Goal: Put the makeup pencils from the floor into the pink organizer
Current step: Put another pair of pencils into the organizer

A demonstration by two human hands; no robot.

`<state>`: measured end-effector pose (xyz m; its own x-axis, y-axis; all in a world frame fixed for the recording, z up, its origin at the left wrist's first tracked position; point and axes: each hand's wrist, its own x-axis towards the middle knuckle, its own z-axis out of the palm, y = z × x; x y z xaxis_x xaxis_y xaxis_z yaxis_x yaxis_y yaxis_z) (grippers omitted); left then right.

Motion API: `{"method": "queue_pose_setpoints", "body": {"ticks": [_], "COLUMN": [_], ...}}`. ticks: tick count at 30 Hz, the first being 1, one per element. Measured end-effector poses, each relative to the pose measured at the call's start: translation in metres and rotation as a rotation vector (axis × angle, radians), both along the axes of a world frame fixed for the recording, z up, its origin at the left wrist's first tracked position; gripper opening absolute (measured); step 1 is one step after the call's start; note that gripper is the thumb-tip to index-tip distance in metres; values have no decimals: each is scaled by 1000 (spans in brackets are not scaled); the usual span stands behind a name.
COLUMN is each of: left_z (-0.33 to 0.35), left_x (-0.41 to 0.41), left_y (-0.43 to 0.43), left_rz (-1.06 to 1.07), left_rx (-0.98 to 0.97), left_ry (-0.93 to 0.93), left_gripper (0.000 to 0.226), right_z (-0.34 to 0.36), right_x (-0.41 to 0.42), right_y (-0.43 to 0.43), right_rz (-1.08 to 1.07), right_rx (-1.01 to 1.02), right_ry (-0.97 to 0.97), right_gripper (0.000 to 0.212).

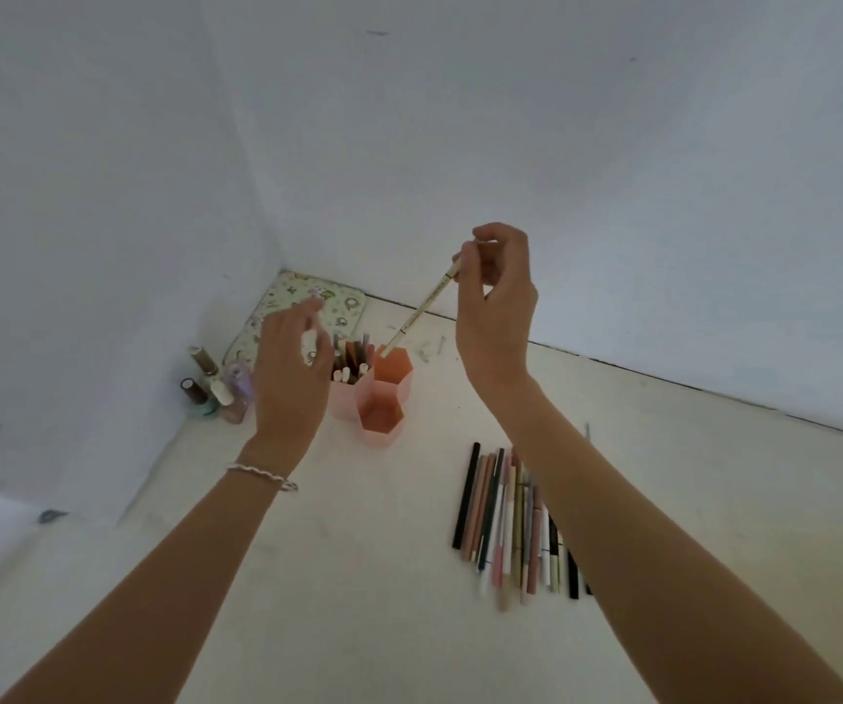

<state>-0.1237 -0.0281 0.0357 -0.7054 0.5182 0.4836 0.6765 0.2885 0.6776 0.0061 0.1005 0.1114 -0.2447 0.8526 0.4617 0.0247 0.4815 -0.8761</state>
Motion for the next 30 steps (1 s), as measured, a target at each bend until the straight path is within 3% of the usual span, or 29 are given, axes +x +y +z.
{"method": "queue_pose_setpoints", "body": {"ticks": [3,8,16,19,23,30], "left_z": [-6,24,52,46,22,-55], "left_x": [-4,-27,-8,21,74,135], "left_y": [-11,-27,-21,-8,16,48], "left_rz": [78,157,55,-43,-275,-389], "left_rx": [-50,149,296,271,61,-770], "left_ry": [25,-53,-163,-185,-244,-344], "left_gripper": [26,35,37,33,23,28], "right_z": [-13,-30,-65,-65,-54,-57], "right_x": [-9,-21,-25,-10,29,110], "right_y": [-14,-29,-43,-36,-7,18], "right_rz": [36,76,215,136,-30,-131], "right_rx": [11,87,319,294,189,1], "right_ry": [-37,-136,-514,-487,-445,-468], "right_gripper": [11,12,11,14,20,25]}}
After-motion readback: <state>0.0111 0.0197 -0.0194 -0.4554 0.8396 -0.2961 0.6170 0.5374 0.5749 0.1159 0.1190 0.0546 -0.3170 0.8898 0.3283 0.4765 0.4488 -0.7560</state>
